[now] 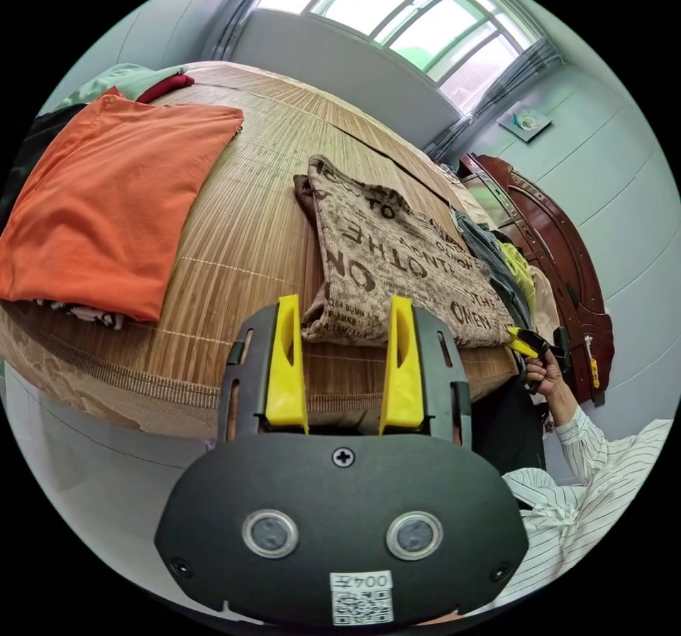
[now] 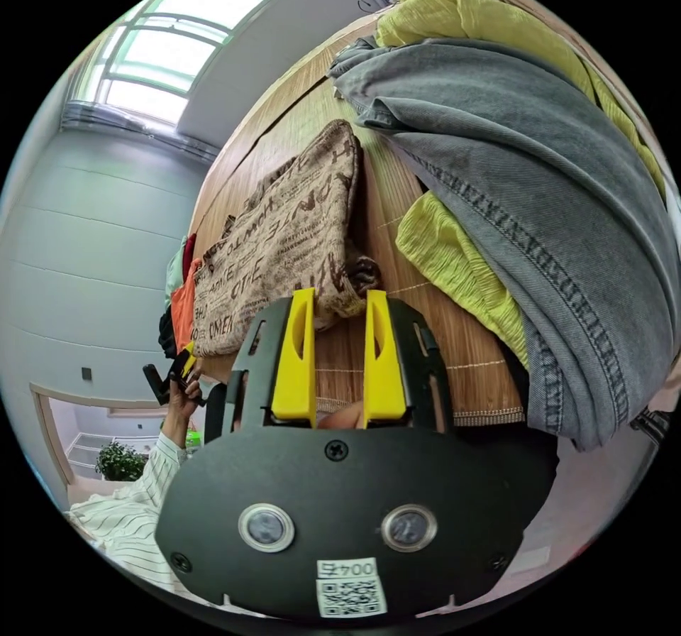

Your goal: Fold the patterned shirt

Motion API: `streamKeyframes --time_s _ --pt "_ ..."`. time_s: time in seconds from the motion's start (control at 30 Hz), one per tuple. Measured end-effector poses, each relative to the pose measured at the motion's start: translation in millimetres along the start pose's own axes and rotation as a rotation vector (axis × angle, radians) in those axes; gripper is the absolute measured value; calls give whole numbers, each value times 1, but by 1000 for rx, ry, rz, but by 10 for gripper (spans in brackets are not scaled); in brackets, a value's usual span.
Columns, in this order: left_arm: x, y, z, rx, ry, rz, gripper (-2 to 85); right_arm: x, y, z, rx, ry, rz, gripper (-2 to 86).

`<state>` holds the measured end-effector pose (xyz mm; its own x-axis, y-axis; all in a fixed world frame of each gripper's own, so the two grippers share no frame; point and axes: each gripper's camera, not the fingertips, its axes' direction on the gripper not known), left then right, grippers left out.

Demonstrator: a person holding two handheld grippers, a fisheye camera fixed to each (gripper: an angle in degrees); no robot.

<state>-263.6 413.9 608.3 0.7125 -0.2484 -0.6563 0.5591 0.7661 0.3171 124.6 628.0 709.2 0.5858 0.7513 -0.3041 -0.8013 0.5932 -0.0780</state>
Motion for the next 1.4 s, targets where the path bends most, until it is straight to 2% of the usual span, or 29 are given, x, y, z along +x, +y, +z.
streamKeyframes --time_s 0.13,0.3,0.5,0.6,0.7,0.87,1.0,1.13,1.3,1.4 --pt "-1 -7 -7 -5 -20 -40 54 -6 2 -10 -1 56 -37 51" --pt "-8 -7 -27 -45 36 -36 30 -12 12 -36 0 105 -96 37" --pt "-14 21 -36 -136 34 6 23 6 43 -57 -90 122 -86 43" --pt "-22 29 -39 -84 104 -50 26 9 44 -63 -84 119 -68 70" --pt "-11 25 -66 -4 59 -26 33 -6 33 -86 -49 204 -121 98" --pt "52 -10 -108 130 -100 254 61 -51 -7 -123 56 273 -403 98" --pt "125 -67 -63 34 -115 520 87 -86 -52 -110 19 262 -584 87" --pt "188 -113 12 -84 -256 719 110 -139 -100 -81 -22 178 -730 87" --pt "223 -149 79 -186 -274 796 116 -217 -148 -34 -85 27 -880 102" --pt "228 -160 101 -200 -247 781 119 -264 -178 14 -207 0 -979 119"
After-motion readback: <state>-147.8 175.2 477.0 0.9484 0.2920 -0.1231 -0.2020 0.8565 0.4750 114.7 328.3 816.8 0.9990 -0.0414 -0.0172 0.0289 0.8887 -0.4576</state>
